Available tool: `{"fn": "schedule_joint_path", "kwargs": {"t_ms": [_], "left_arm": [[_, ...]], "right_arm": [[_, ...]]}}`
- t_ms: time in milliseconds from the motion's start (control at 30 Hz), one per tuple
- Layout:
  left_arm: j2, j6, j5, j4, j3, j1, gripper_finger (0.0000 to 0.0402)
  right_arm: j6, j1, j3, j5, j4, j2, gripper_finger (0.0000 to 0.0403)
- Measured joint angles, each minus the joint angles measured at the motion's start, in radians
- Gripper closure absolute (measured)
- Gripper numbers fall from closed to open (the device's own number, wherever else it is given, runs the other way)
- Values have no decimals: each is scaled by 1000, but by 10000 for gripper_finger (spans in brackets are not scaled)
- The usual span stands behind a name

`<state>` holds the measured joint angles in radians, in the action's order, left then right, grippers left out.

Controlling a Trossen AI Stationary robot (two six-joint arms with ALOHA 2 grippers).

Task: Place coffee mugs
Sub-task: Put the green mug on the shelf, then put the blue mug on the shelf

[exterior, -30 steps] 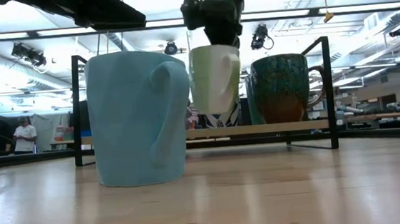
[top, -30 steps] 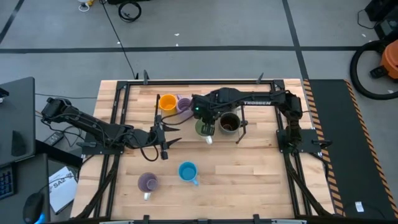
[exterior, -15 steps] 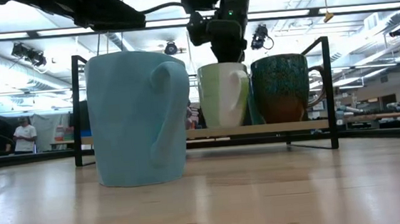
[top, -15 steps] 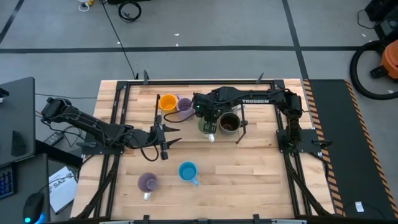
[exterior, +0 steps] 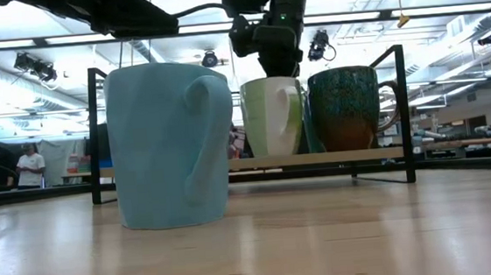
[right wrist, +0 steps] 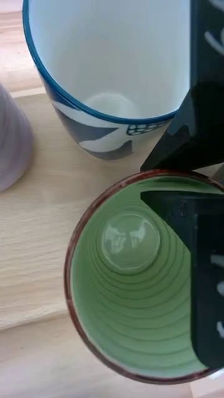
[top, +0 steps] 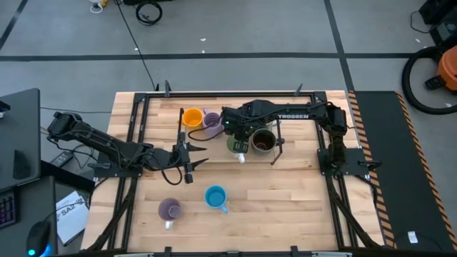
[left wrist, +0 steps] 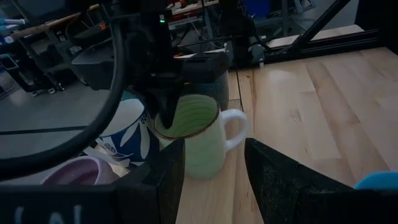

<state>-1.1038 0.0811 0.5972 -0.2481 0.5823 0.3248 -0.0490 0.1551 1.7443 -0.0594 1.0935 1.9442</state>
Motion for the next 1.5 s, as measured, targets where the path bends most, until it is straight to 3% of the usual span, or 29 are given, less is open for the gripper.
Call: {"fn": "schedule_joint_path", "kwargs": {"t_ms": [233, 667, 833, 1100, 1333, 1500], "left_arm": [[0, 0, 0, 2, 0, 0, 228], [0, -14, 0, 18, 0, 0, 228], [0, -22, 0, 41, 0, 0, 228], [0, -63, -16, 61, 0, 0, 228], [-28, -73, -197, 54, 0, 0, 228], [-42, -121, -216, 53, 12, -5, 228]], "right_arm": [[0, -1, 13, -1, 19, 0, 322], [0, -28, 188, -62, 156, -1, 316], [6, -90, 214, -187, 141, -32, 316], [-65, -174, 38, -323, 27, -218, 316], [-112, -257, -245, -420, -190, -437, 316], [-63, -312, -440, -505, -389, -566, 317]]}}
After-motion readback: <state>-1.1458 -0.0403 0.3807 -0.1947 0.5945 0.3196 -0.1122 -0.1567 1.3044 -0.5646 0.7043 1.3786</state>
